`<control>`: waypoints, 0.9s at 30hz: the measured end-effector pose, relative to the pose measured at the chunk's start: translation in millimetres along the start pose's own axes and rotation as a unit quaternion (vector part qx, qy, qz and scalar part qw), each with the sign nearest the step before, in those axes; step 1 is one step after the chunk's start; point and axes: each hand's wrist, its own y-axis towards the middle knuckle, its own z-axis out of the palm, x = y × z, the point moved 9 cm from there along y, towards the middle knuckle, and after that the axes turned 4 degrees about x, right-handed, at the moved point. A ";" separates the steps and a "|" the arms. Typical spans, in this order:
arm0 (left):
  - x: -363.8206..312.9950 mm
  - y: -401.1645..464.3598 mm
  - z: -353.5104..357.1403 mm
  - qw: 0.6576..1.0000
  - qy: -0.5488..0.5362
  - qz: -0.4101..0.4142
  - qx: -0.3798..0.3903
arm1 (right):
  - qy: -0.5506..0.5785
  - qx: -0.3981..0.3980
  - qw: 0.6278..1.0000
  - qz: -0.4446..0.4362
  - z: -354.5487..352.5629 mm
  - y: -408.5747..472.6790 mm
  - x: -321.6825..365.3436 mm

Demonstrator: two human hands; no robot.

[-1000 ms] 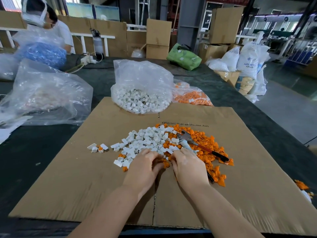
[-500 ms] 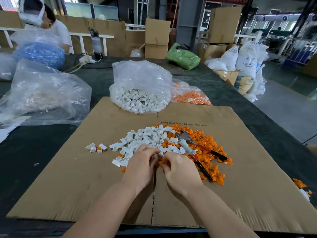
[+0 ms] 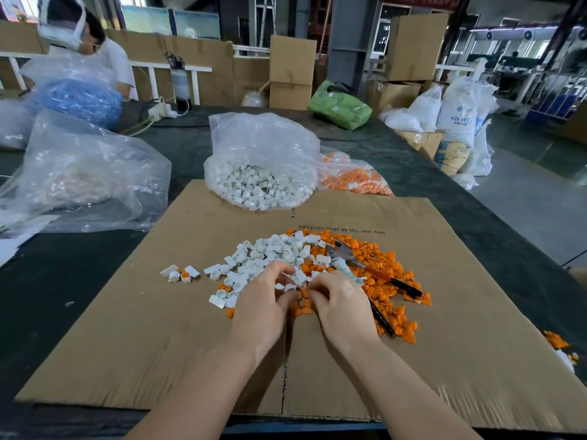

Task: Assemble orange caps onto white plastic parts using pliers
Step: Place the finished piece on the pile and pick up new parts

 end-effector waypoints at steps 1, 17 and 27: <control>0.1 -1.1 0.8 1.000 -0.019 -0.011 -0.001 | 0.012 -0.004 1.000 0.005 -1.8 -0.5 -0.6; 0.2 9.5 -6.3 0.997 -0.038 -0.061 -0.020 | 0.200 -0.046 0.972 0.110 -10.3 -3.1 -22.7; 10.5 8.0 13.2 0.950 -0.278 -0.136 0.030 | 0.172 -0.048 0.979 0.094 -8.6 -3.4 -17.5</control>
